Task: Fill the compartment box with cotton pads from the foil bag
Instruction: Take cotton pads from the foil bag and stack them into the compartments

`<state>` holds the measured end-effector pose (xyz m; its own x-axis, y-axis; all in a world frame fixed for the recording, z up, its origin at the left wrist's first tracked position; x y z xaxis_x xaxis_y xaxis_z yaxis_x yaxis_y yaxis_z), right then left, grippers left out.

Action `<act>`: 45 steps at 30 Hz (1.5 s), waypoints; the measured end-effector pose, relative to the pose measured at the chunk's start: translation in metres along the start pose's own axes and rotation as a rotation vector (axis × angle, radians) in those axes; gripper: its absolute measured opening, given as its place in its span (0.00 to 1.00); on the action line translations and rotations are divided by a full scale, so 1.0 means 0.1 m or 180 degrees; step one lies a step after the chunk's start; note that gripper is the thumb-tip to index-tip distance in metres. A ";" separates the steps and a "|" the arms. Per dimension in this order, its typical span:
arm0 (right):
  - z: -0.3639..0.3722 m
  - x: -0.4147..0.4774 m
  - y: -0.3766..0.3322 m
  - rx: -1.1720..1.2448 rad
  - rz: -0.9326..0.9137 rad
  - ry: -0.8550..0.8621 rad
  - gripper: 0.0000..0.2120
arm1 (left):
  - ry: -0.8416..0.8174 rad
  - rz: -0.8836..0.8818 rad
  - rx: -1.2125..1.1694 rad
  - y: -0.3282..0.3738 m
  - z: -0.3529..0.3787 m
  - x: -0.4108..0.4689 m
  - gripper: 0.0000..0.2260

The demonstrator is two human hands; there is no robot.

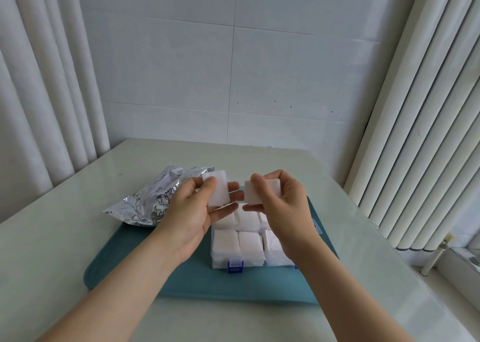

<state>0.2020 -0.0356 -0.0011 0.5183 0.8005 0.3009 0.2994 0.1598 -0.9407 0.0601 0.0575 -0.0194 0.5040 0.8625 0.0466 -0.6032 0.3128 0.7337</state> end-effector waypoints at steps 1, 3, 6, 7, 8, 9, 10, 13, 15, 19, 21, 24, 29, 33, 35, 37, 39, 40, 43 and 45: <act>0.00 0.00 -0.02 0.0097 0.0017 -0.0004 0.09 | -0.0001 -0.0026 0.0011 0.00 0.00 0.00 0.10; 0.01 0.00 -0.03 0.0015 -0.0078 0.0050 0.04 | 0.0067 -0.0102 0.0101 -0.01 -0.02 0.01 0.11; 0.02 0.01 0.02 -0.0718 -0.0488 0.0135 0.10 | 0.0148 -0.0346 0.0081 -0.04 -0.02 0.02 0.14; 0.03 0.00 0.02 -0.1123 -0.0723 0.0112 0.13 | 0.0109 -0.0479 0.0021 -0.05 -0.01 0.02 0.17; 0.05 -0.01 0.01 -0.1474 -0.0961 0.0036 0.14 | 0.0029 -0.0608 -0.0027 -0.05 0.01 0.01 0.19; 0.08 -0.02 0.00 -0.1740 -0.1141 -0.0095 0.15 | -0.0094 -0.0717 -0.0036 -0.05 0.03 0.00 0.22; 0.09 -0.04 -0.01 -0.1999 -0.1244 -0.0210 0.19 | -0.0241 -0.0805 0.0012 -0.05 0.04 -0.02 0.23; 0.11 -0.06 -0.01 -0.2781 -0.1321 -0.0436 0.37 | -0.0481 -0.0997 0.0359 -0.06 0.04 -0.03 0.23; 0.08 -0.07 -0.02 -0.3215 -0.1425 -0.0424 0.40 | -0.0503 -0.1053 0.0561 -0.08 0.03 -0.03 0.23; 0.01 -0.06 -0.05 -0.3634 -0.1660 -0.0254 0.33 | -0.0533 -0.1043 0.0693 -0.09 0.01 -0.03 0.24; -0.02 -0.05 -0.05 -0.3577 -0.1651 -0.0295 0.31 | -0.0551 -0.1080 0.0687 -0.10 0.02 -0.03 0.24; -0.04 -0.04 -0.05 -0.3448 -0.1594 -0.0400 0.31 | -0.0539 -0.1096 0.0581 -0.10 0.03 -0.03 0.25; -0.04 -0.02 -0.01 -0.3224 -0.1586 -0.0525 0.30 | -0.0589 -0.1026 0.0477 -0.11 0.02 -0.04 0.25; -0.04 -0.02 0.00 -0.3150 -0.1598 -0.0553 0.35 | -0.0644 -0.1009 0.0393 -0.12 0.03 -0.04 0.25; -0.03 -0.03 0.00 -0.3120 -0.1616 -0.0560 0.34 | -0.0627 -0.1030 0.0314 -0.13 0.04 -0.04 0.24; -0.02 -0.04 -0.01 -0.3132 -0.1695 -0.0577 0.29 | -0.0635 -0.1043 0.0290 -0.12 0.05 -0.06 0.24; 0.00 -0.05 -0.01 -0.3246 -0.1722 -0.0586 0.26 | -0.0669 -0.1044 0.0288 -0.11 0.06 -0.06 0.24; 0.00 -0.05 0.00 -0.3276 -0.1703 -0.0587 0.26 | -0.0672 -0.1027 0.0293 -0.11 0.06 -0.06 0.24; -0.02 -0.04 0.01 -0.3098 -0.1620 -0.0551 0.26 | -0.0550 -0.0873 0.0317 -0.11 0.03 -0.04 0.23; -0.05 -0.04 -0.01 -0.2869 -0.1616 -0.0536 0.22 | -0.0469 -0.0803 0.0282 -0.11 0.01 -0.02 0.22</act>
<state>0.2040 -0.0417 -0.0008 0.0672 0.8410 0.5368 0.9725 0.0651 -0.2238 0.0663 0.0516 -0.0265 0.7191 0.6930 -0.0517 -0.3945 0.4684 0.7906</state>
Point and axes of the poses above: each hand's wrist, its own x-axis towards the middle knuckle, its own z-axis out of the palm, y = z × x, the point moved 3 cm from there along x, towards the middle knuckle, and after that the axes turned 14 degrees about -x, right-handed, at the moved point
